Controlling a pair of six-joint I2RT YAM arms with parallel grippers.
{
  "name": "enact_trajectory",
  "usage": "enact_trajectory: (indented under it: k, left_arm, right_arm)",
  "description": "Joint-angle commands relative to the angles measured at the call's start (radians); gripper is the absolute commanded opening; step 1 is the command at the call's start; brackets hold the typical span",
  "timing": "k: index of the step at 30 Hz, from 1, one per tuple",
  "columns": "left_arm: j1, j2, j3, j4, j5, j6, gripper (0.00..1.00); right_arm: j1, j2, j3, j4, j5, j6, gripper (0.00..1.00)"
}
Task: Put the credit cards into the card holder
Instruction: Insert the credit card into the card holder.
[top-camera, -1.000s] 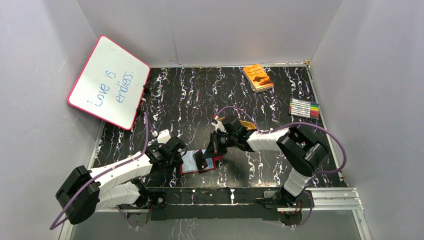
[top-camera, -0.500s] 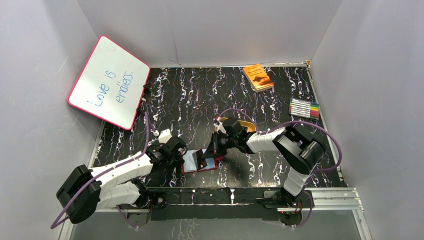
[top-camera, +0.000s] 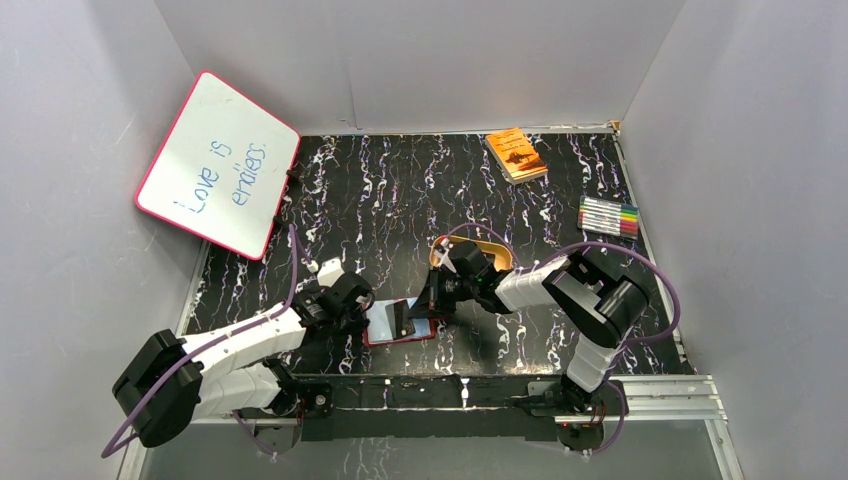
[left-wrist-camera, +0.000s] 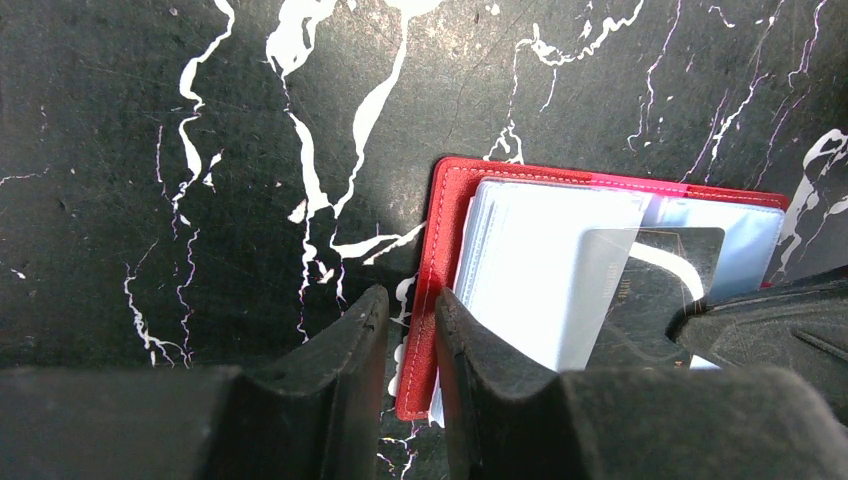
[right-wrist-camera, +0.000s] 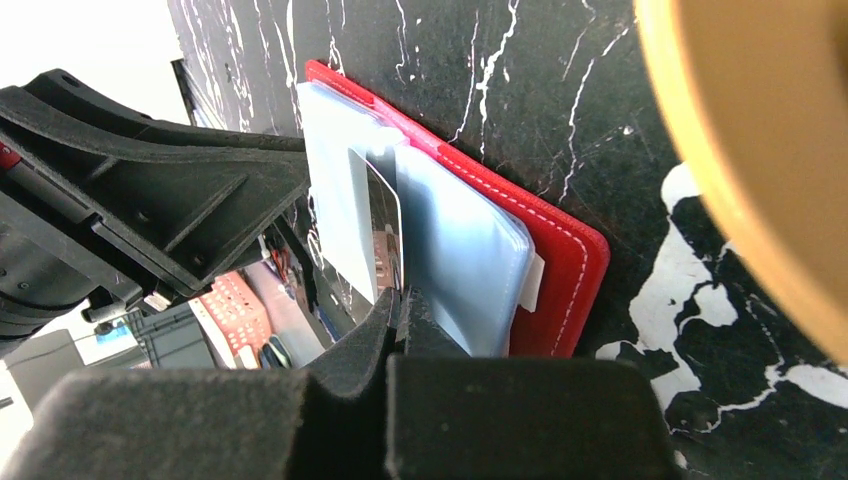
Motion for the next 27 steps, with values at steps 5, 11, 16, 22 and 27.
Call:
enact_trajectory:
  k: [5,11,16,22,27]
  left_arm:
    - [0.002,0.025,-0.048,-0.046,0.043,-0.010,0.22]
    - [0.001,0.024,-0.051,-0.042,0.046,-0.012,0.22]
    - [0.000,0.030,-0.051,-0.035,0.053,-0.010,0.22]
    - [0.001,0.025,-0.058,-0.022,0.065,-0.013,0.21]
    - [0.000,0.026,-0.064,-0.011,0.076,-0.020,0.21]
  right_arm:
    - [0.005,-0.023,-0.023,-0.001,0.084,0.018,0.00]
    - [0.010,-0.022,-0.017,-0.004,0.084,0.016,0.00]
    - [0.028,-0.020,-0.009,-0.006,0.093,0.026,0.00]
    - [0.048,-0.022,0.004,-0.015,0.112,0.041,0.00]
    - [0.066,-0.025,0.008,-0.023,0.137,0.066,0.00]
